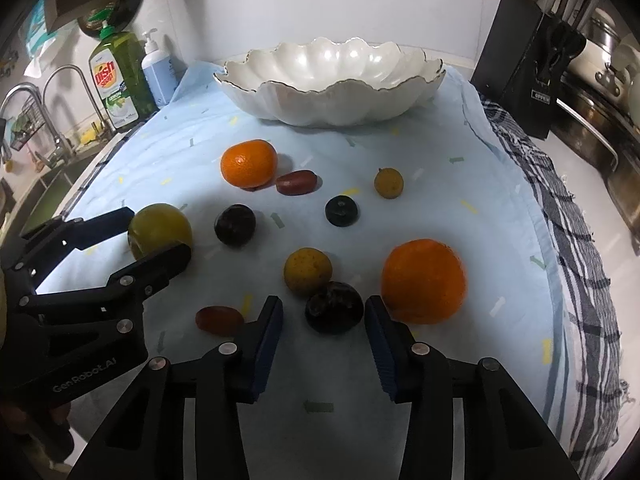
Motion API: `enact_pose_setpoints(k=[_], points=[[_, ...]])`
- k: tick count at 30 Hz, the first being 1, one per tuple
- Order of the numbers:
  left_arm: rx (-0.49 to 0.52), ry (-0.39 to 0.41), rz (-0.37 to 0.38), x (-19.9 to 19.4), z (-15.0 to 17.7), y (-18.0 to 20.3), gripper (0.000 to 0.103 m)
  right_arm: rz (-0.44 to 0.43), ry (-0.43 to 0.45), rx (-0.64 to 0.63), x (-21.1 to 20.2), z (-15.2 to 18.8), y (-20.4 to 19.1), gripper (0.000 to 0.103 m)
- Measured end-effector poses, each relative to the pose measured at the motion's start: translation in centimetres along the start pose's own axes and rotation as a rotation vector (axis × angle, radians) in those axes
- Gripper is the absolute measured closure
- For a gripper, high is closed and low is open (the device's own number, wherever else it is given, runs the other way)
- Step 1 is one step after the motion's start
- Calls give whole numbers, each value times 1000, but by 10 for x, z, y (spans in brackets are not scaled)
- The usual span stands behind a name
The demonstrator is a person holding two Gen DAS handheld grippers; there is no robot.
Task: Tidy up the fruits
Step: 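Close the left gripper on the green apple while the right gripper closes on the black plum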
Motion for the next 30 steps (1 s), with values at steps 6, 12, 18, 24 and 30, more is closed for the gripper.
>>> enact_pose_setpoints(k=[6,12,18,24,30], points=[[13,-9,12,3,1,1,51,17,6,9,0,1,5,73],[25,-7,14,3,1,0,54,20,13,31,-2,2,6,73],[8,-15,46,-5,-2,-1,54,24,39,39,-15,-3,3,73],[18,46,63,-25,-18,-3,54,22,99,40,-31,-20,0,73],[21,140,65,-48,-43,-9,55,19,169,45,-44,-42,-1,73]])
Point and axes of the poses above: each gripper's, at about its wrist camera, not at the fingertips, and x roughly the way its jaws point, y to its right, z to its underside, the point moved 7 cm from there along x, roughly the way its jaws point, and after that the axes turned 10 degrees about -x, right-handed, at the moved point
